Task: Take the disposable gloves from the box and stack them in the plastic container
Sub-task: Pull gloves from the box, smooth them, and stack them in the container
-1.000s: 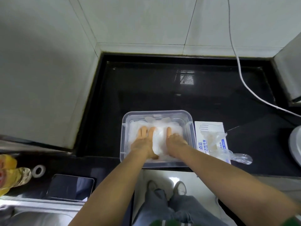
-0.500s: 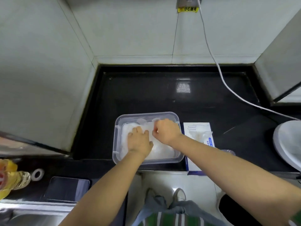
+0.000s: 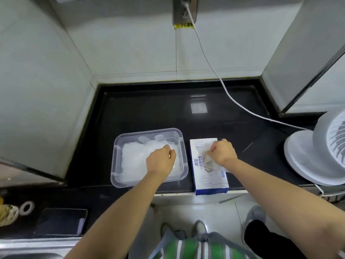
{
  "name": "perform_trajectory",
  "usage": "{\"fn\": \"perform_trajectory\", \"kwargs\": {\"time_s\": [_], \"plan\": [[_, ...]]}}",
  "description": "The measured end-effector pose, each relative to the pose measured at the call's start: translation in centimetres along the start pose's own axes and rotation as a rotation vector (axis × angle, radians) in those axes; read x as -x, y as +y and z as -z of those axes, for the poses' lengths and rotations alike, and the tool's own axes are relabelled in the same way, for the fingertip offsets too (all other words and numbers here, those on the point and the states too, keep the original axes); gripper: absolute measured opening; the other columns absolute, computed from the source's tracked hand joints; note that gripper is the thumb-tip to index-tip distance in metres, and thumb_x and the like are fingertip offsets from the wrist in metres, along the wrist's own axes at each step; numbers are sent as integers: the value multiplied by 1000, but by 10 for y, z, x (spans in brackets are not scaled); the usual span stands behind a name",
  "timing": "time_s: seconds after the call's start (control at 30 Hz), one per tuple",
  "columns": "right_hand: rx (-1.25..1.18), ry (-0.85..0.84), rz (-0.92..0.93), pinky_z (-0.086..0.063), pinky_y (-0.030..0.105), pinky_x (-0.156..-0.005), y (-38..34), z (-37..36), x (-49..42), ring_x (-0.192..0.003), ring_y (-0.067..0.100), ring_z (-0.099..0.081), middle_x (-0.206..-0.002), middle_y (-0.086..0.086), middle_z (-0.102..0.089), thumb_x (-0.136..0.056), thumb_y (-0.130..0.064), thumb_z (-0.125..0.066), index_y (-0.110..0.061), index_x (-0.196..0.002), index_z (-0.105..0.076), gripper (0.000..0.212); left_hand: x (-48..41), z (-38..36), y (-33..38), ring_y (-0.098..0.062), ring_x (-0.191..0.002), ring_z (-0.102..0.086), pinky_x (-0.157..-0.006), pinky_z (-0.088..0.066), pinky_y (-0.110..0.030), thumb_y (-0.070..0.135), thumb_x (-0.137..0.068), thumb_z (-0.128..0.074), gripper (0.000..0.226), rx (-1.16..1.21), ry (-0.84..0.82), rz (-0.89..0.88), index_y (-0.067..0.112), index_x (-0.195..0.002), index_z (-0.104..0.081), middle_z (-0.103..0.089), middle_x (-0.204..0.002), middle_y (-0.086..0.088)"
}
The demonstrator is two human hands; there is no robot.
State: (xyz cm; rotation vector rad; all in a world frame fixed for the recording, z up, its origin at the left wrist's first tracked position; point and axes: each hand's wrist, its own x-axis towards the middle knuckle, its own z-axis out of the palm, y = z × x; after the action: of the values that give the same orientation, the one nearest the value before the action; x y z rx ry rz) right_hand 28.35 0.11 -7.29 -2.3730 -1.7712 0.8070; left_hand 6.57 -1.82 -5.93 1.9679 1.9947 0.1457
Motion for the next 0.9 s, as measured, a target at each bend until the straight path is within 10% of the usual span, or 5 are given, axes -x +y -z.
{"fn": "perform_trajectory", "kwargs": {"time_s": [0.17,0.37,0.5,0.63,0.9], "plan": [[-789,187,90,-47,31,-64,-17,32,4,-65,13,-47,-71,4,-50,-95,-15,-51,-6,-80,-50,18,-1,1,6,-19,-90,-65,-77,-51,-22,38,-104,-34,36,42,15,27,19,-123,-58,-69,-107,-3],[-1023,113,156,-39,19,-47,-42,56,10,-46,10,-46,-57,7,-48,-97,-14,-47,-10,-83,-50,14,-8,14,26,-12,-83,-59,-71,-46,-14,42,-103,-36,32,550,13,36,22,-118,-56,-65,-105,1],[-1081,58,223,-41,28,-61,-61,58,8,-65,17,-47,-78,11,-51,-97,-18,-52,-11,-85,-54,14,-17,38,42,-18,-100,-61,-88,-47,-33,61,-98,-32,52,1129,-248,198,19,-115,-56,-65,-112,-5],[-1156,-39,246,-40,18,-47,-73,59,12,-50,3,-49,-68,0,-56,-103,-19,-47,-15,-83,-54,22,-24,48,32,-16,-118,-59,-105,-41,-41,88,-71,-46,77,1189,-454,121,35,-124,-64,-67,-123,5],[-1343,-229,265,-55,34,-78,-88,49,11,-86,22,-67,-94,13,-69,-100,-15,-45,-3,-110,-64,24,-28,60,-13,-18,-120,-61,-105,-44,-35,40,-95,-57,41,1376,-622,167,18,-129,-63,-67,-125,-3]]}}
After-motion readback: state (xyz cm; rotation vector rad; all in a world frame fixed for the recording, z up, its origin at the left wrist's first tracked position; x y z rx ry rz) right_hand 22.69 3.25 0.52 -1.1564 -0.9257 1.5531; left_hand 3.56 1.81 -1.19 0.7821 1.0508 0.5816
